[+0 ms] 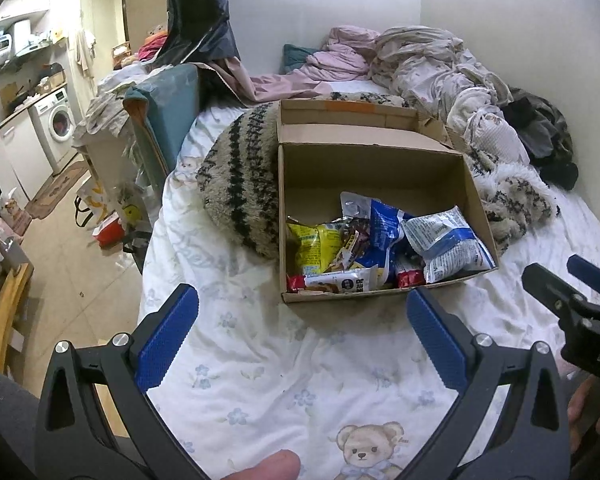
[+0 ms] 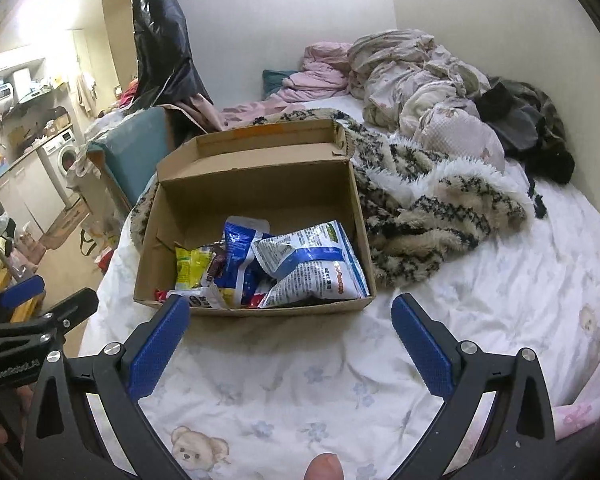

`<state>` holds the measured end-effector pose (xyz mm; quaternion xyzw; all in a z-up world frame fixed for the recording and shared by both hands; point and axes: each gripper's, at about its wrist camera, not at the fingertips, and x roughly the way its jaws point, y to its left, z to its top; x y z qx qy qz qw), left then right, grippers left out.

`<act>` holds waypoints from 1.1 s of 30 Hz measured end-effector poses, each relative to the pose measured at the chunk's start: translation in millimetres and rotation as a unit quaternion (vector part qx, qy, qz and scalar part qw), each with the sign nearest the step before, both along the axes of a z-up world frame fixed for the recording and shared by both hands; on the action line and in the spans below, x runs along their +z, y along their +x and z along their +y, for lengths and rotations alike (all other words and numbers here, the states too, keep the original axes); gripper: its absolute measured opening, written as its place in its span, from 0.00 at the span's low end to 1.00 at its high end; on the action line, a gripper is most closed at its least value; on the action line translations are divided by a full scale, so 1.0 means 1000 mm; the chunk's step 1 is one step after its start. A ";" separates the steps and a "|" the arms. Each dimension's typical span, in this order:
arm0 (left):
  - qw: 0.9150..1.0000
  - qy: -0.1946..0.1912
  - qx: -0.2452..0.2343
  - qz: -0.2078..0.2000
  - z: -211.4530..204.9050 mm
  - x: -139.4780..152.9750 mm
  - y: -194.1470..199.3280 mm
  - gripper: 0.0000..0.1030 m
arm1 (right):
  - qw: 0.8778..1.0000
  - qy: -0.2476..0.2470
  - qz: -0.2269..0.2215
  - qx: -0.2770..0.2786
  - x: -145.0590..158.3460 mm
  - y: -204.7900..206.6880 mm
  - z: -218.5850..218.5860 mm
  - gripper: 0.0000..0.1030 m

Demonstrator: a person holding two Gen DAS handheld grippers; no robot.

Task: Organize snacks

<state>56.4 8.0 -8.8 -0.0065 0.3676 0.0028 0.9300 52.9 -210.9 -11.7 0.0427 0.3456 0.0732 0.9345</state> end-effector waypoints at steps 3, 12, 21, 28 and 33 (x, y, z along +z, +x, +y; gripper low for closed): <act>1.000 0.000 0.003 -0.001 0.001 0.001 0.000 1.00 | 1.000 0.004 0.006 -0.002 -0.003 0.003 0.000 1.00; 1.000 -0.007 0.001 -0.002 0.001 0.002 0.001 1.00 | 1.000 -0.003 0.003 -0.003 -0.003 0.004 0.001 1.00; 1.000 -0.003 0.004 -0.001 0.001 0.001 0.002 1.00 | 1.000 -0.004 0.004 -0.009 -0.001 0.002 0.000 1.00; 1.000 -0.003 0.001 -0.001 0.000 0.003 0.000 1.00 | 1.000 -0.007 0.004 -0.011 -0.001 0.002 0.001 1.00; 1.000 -0.006 0.001 0.000 -0.001 0.003 0.000 1.00 | 1.000 -0.005 0.005 -0.015 -0.003 0.004 -0.001 1.00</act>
